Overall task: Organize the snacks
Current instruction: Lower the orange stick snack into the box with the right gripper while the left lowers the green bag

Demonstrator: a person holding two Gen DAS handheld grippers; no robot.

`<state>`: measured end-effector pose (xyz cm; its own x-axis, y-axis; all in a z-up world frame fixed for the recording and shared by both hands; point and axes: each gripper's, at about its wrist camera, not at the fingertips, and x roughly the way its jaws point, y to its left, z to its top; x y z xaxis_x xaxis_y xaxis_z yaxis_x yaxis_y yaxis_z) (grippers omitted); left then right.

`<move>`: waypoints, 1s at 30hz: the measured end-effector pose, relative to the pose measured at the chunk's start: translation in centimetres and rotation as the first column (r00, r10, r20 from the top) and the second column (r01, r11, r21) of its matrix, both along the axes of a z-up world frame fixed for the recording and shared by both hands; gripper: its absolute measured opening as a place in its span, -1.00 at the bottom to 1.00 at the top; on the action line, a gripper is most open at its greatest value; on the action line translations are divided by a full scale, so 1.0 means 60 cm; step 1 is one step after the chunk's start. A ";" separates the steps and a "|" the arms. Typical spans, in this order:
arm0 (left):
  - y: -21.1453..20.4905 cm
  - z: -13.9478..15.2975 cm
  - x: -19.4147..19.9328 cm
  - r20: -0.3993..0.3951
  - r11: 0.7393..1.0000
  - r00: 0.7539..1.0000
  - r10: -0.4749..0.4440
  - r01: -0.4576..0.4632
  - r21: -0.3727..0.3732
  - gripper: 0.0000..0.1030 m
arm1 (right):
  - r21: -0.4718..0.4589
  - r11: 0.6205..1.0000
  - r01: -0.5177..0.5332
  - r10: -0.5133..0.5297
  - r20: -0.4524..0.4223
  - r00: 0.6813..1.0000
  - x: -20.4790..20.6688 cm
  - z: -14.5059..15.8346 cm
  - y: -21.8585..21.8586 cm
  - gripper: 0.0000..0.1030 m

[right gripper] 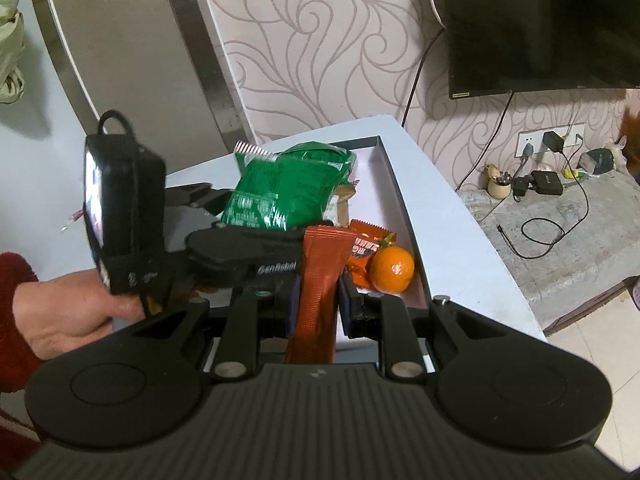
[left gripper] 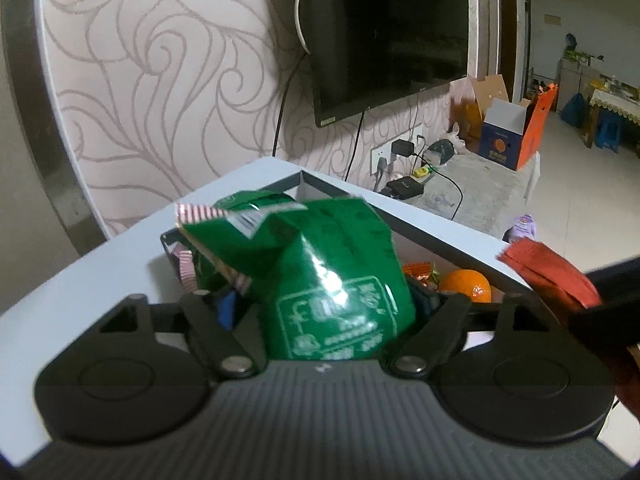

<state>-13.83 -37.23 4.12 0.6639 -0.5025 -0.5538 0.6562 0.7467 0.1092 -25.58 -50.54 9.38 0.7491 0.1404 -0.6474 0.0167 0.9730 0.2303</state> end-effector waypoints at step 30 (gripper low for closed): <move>0.050 0.018 -0.075 0.205 0.987 0.966 -0.159 0.158 0.026 0.76 | -0.076 0.997 0.019 -0.026 -0.088 0.996 0.210 -0.077 -0.066 -0.52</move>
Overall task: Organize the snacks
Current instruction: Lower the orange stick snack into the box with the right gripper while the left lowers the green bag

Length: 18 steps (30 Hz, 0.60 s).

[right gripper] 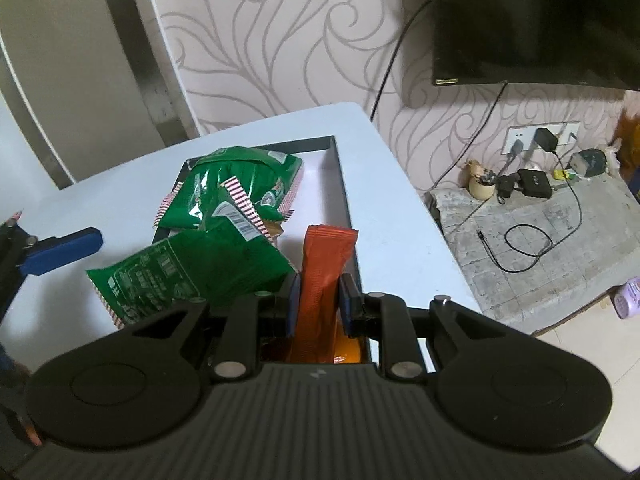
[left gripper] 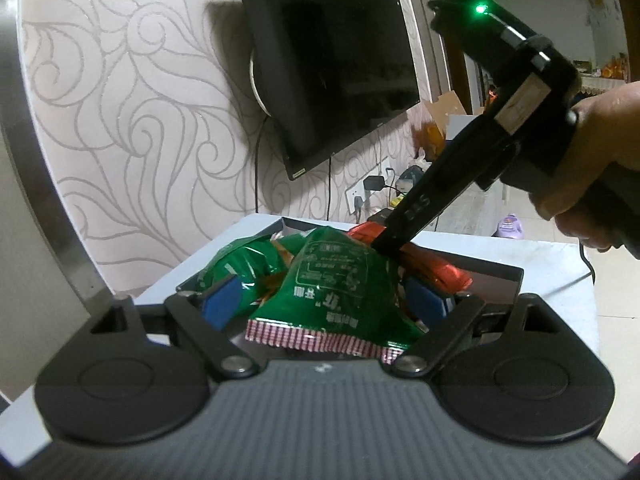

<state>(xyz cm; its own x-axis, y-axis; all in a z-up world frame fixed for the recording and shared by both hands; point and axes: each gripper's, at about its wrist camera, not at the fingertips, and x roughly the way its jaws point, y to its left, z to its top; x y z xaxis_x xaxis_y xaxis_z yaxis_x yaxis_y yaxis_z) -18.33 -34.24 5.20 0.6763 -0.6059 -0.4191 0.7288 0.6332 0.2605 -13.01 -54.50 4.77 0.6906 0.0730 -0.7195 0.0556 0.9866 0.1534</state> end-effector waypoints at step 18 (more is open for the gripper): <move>0.025 0.024 0.027 -0.164 0.989 0.982 0.093 -0.110 -0.097 0.76 | -0.078 0.995 -0.054 0.050 -0.054 0.997 0.025 -0.027 0.049 -0.50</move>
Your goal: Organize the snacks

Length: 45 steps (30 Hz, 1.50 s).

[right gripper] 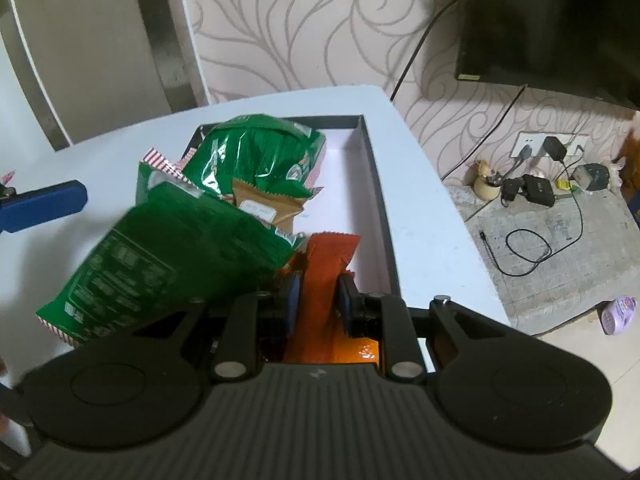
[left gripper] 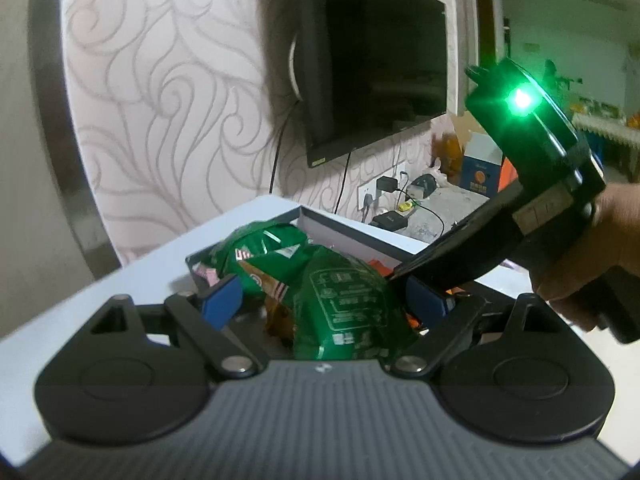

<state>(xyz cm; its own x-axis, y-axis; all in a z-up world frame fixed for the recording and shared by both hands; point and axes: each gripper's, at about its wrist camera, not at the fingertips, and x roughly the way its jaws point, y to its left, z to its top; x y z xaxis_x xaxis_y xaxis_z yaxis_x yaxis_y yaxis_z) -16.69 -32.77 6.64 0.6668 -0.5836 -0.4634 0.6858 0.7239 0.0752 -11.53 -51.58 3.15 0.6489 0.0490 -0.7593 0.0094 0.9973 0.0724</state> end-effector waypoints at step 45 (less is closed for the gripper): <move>0.077 0.092 -0.180 0.024 0.996 0.996 0.088 -0.087 -0.020 0.75 | 0.102 0.964 0.246 -0.264 0.235 0.935 -0.577 0.182 0.297 0.68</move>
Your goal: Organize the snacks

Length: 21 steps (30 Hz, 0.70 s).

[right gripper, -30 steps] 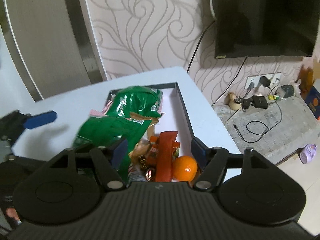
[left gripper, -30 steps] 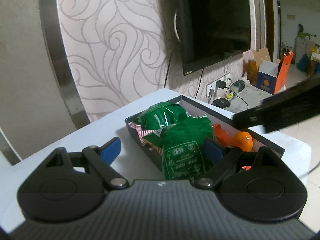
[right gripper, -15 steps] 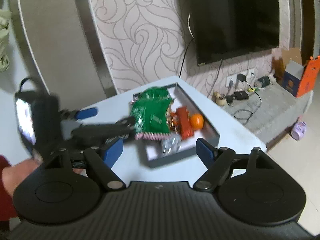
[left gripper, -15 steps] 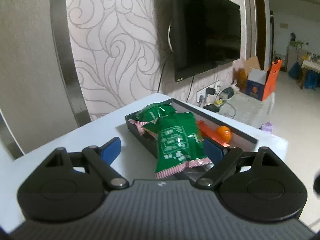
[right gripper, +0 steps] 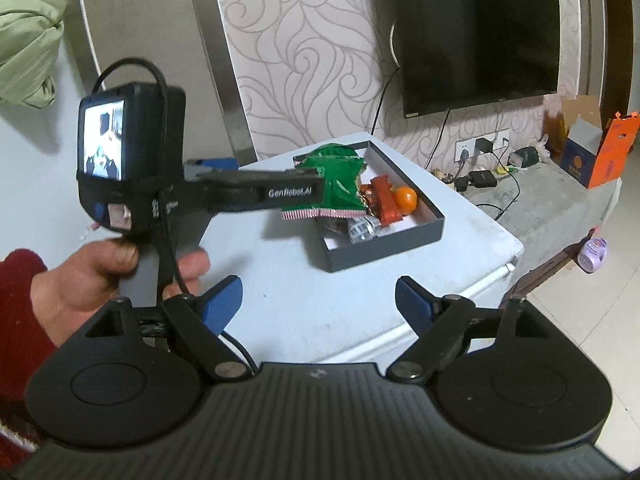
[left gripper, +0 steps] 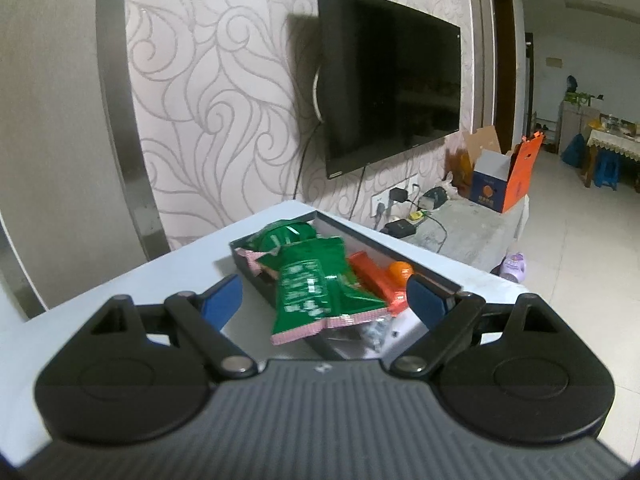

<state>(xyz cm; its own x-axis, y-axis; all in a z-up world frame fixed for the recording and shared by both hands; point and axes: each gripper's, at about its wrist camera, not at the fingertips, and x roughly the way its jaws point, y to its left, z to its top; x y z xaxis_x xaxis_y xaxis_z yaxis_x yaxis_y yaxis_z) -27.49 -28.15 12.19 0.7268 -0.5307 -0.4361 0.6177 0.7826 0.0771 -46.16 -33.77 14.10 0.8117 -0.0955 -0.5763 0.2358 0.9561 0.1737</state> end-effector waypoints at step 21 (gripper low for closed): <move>-0.035 -0.007 -0.072 0.014 0.999 0.999 0.034 -0.034 0.021 0.76 | -0.050 0.999 -0.012 0.014 0.024 1.000 -0.080 0.007 -0.047 0.70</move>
